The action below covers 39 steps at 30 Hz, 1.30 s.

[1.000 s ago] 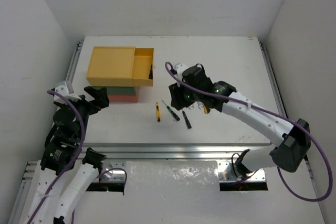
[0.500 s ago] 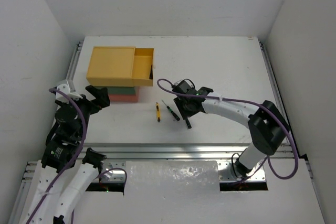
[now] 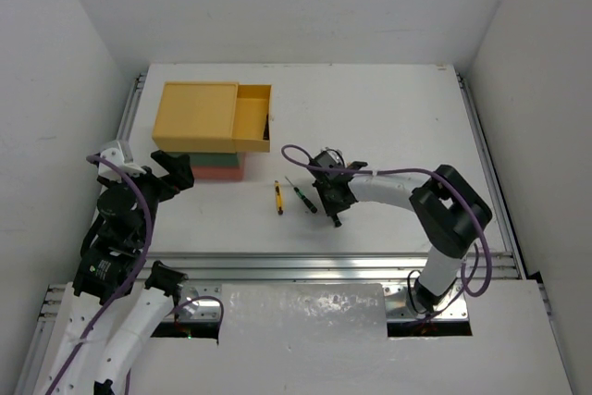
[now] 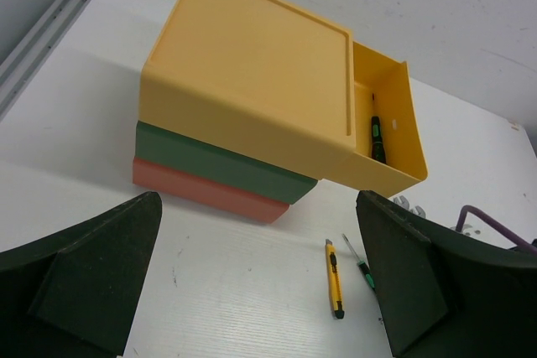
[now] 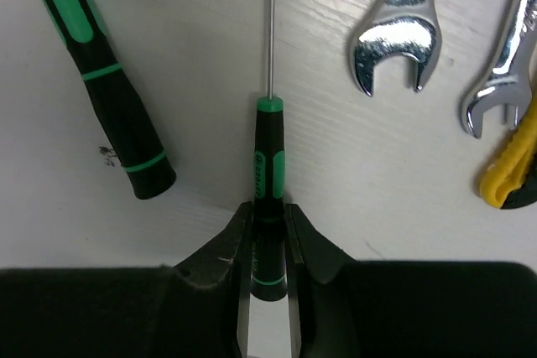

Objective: Sort the tools into containers

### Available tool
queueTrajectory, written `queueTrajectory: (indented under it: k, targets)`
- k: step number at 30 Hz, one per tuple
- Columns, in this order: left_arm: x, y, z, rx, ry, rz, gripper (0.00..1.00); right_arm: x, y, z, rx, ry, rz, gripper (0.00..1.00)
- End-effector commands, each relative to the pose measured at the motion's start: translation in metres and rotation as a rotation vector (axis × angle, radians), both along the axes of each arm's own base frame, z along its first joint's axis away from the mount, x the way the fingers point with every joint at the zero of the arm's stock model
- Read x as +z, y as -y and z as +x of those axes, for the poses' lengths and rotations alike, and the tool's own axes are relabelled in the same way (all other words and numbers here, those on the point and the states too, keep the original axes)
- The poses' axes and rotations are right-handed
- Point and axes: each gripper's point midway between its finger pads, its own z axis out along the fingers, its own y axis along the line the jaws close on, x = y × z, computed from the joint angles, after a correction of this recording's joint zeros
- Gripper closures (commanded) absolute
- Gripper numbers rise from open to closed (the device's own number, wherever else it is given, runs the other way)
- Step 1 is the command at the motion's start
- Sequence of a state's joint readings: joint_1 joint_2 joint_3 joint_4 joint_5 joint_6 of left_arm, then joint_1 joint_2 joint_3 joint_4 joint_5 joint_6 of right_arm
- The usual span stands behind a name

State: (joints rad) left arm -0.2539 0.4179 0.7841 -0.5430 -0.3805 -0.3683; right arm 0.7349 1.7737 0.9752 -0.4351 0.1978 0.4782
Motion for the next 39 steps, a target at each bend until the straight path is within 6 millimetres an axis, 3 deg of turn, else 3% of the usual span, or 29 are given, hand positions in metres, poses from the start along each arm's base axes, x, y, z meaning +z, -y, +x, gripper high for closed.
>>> queueTrajectory:
  k: [1,2,3,6,8,11,13,17,18,20,23,25,26,28,29,30,31,32,33,34,35,36,37,38,39]
  targets:
    - [0.008,0.002,0.003,-0.007,0.029,-0.01,0.0,0.006,0.012,-0.008,-0.058,0.007,0.029,0.82]
    - [0.006,0.003,0.003,-0.01,0.024,-0.009,0.0,0.01,0.01,-0.008,-0.062,0.014,0.061,0.81]
    - [0.006,0.002,0.003,-0.007,0.024,-0.009,0.0,0.015,0.008,-0.007,-0.073,0.029,0.101,0.73]
    - [0.007,0.002,0.003,-0.008,0.027,-0.009,0.0,0.015,0.011,-0.003,-0.085,0.023,0.094,0.71]
    - [0.007,0.002,0.003,-0.007,0.027,-0.009,0.0,0.005,0.012,-0.007,-0.076,-0.013,0.082,0.81]
    - [0.007,0.002,0.003,-0.005,0.027,-0.009,0.0,0.007,0.014,-0.008,-0.083,-0.005,0.086,0.99]
    - [0.006,0.002,0.003,-0.007,0.023,-0.008,0.0,0.015,0.013,-0.006,-0.088,0.014,0.105,0.99]
    - [0.006,0.003,0.003,-0.008,0.023,-0.008,0.0,0.06,0.003,0.0,-0.082,0.095,0.198,0.99]
    - [0.006,0.002,0.003,-0.007,0.023,-0.008,0.0,0.087,-0.007,0.002,-0.062,0.141,0.289,0.98]
    - [0.006,0.002,0.004,-0.007,0.023,-0.008,0.0,0.118,-0.022,0.005,-0.029,0.186,0.391,0.98]
    - [0.005,0.003,0.005,-0.007,0.015,-0.006,0.0,0.196,-0.065,0.019,0.063,0.286,0.637,0.97]
    - [0.003,0.004,0.006,-0.01,0.008,-0.005,0.0,0.227,-0.086,0.026,0.097,0.319,0.75,0.95]
    - [0.002,0.004,0.007,-0.013,0.004,-0.003,0.0,0.261,-0.103,0.036,0.136,0.384,0.852,0.94]
    - [-0.001,0.006,0.009,-0.017,-0.011,0.0,0.0,0.273,-0.122,0.052,0.123,0.366,0.895,0.93]
    - [-0.001,0.006,0.01,-0.019,-0.014,0.001,0.0,0.308,-0.133,0.063,0.136,0.398,0.928,0.93]
    - [-0.003,0.007,0.011,-0.02,-0.018,0.001,0.0,0.29,-0.146,0.079,0.12,0.35,0.896,0.92]
    - [-0.004,0.007,0.012,-0.022,-0.024,0.004,0.0,0.296,-0.154,0.088,0.11,0.348,0.893,0.91]
    - [-0.004,0.007,0.012,-0.024,-0.025,0.004,0.0,0.323,-0.162,0.099,0.114,0.371,0.917,0.9]
    - [-0.004,0.008,0.012,-0.026,-0.026,0.006,0.0,0.3,-0.172,0.112,0.094,0.328,0.879,0.89]
    - [-0.005,0.008,0.013,-0.027,-0.028,0.006,0.0,0.3,-0.175,0.122,0.072,0.335,0.862,0.89]
    - [-0.005,0.008,0.013,-0.029,-0.028,0.007,0.0,0.316,-0.178,0.128,0.071,0.343,0.866,0.89]
    - [-0.005,0.009,0.013,-0.032,-0.03,0.007,0.0,0.312,-0.183,0.132,0.073,0.33,0.86,0.89]
    - [-0.005,0.009,0.013,-0.032,-0.03,0.007,0.0,0.291,-0.192,0.138,0.074,0.283,0.837,0.87]
    - [-0.006,0.01,0.013,-0.035,-0.031,0.008,0.0,0.303,-0.199,0.143,0.092,0.295,0.861,0.85]
    - [-0.004,0.01,0.014,-0.04,-0.026,0.006,0.0,0.3,-0.203,0.146,0.103,0.284,0.856,0.83]
